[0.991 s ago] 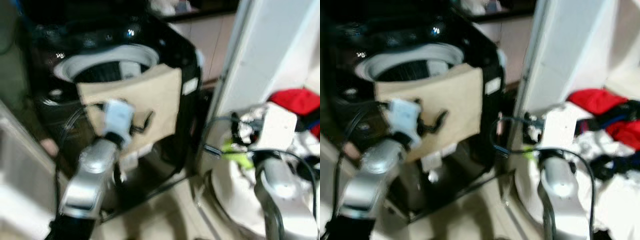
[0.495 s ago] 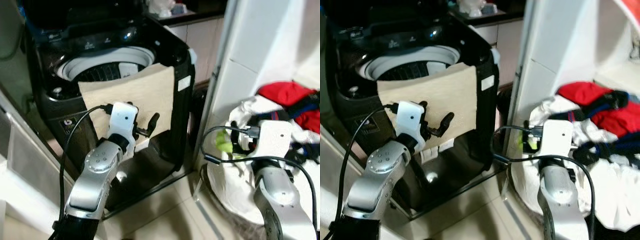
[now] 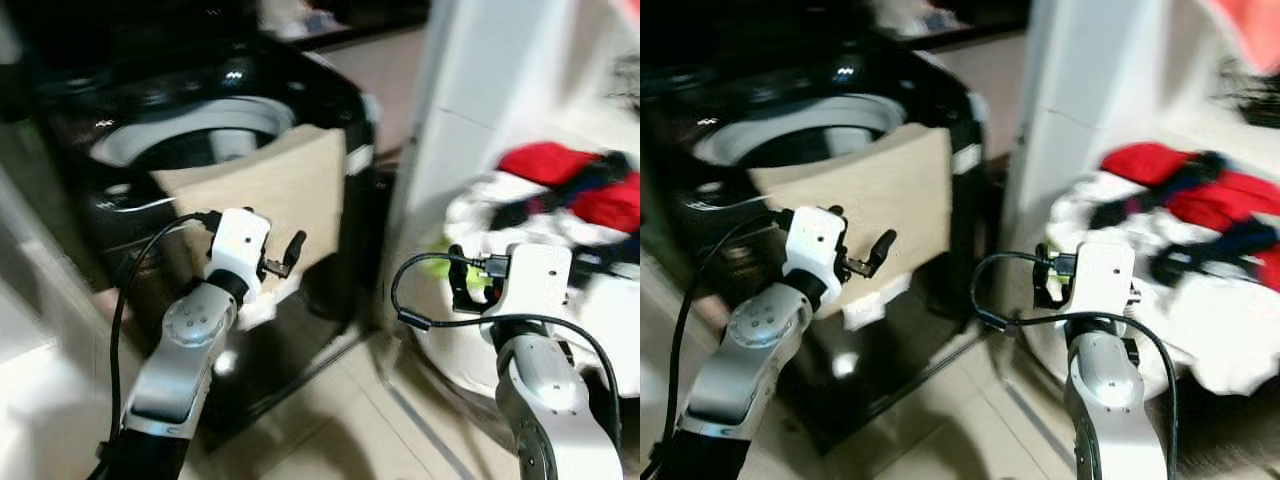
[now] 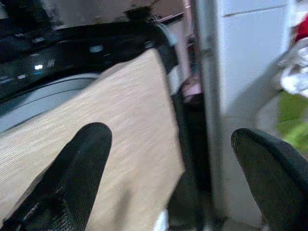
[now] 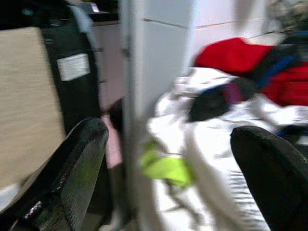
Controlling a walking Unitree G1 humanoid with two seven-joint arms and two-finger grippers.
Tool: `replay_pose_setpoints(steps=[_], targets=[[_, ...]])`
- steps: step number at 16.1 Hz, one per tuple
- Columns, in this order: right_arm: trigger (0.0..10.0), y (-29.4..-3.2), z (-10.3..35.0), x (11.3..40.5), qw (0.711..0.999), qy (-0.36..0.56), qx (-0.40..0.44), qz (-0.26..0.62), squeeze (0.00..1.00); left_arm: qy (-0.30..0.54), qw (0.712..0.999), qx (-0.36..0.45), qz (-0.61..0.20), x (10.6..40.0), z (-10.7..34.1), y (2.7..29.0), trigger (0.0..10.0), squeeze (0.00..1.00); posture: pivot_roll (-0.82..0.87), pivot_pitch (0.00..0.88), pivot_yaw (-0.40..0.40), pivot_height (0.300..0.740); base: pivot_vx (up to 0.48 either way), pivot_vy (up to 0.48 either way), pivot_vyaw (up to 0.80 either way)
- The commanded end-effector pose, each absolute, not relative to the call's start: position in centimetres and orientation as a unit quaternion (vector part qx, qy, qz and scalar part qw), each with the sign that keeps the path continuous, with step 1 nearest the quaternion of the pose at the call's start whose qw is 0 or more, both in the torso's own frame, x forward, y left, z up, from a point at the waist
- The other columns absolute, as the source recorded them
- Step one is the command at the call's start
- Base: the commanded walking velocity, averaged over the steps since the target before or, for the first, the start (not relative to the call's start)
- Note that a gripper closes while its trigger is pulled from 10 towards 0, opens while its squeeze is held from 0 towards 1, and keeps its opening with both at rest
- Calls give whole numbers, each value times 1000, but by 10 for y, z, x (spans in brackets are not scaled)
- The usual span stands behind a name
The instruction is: Clothes washing
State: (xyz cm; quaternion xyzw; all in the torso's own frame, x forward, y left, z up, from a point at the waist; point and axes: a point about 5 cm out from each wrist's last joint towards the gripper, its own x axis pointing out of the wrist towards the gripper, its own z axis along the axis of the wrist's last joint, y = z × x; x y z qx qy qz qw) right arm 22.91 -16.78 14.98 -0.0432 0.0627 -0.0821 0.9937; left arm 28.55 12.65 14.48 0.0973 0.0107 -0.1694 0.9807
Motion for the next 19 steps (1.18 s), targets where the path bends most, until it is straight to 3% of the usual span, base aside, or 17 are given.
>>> replay_pose_setpoints(steps=[1,3,5,8,12,14,17,19], targets=[[10000,-172,153,229,993,60,-50,-94,0,3,980,100,-171,287,148,123,10000,0,-135,0,34,740,0,-480,0],[10000,-172,153,229,993,60,-50,-94,0,10,981,85,-173,287,147,123,10000,0,-135,0,34,740,0,-240,0],[10000,-172,153,229,993,60,-50,-94,0,17,982,57,-179,287,145,122,10000,0,-135,0,34,740,0,407,0],[10000,-172,151,229,992,66,-38,-96,0,0,979,99,-176,288,148,122,10000,0,-137,0,36,740,0,320,-200],[10000,-173,152,229,992,65,-44,-98,0,9,980,95,-175,288,147,121,10000,0,-138,0,37,740,0,-453,-800],[10000,-174,152,229,991,66,-53,-102,0,15,982,65,-177,288,146,121,10000,0,-138,0,36,740,0,240,0],[10000,-174,152,229,991,65,-53,-102,0,7,979,110,-171,289,146,122,10000,0,-138,0,36,740,0,-160,0],[10000,-174,153,230,991,64,-55,-101,0,30,984,59,-164,290,142,123,10000,0,-138,0,36,740,0,240,0]])
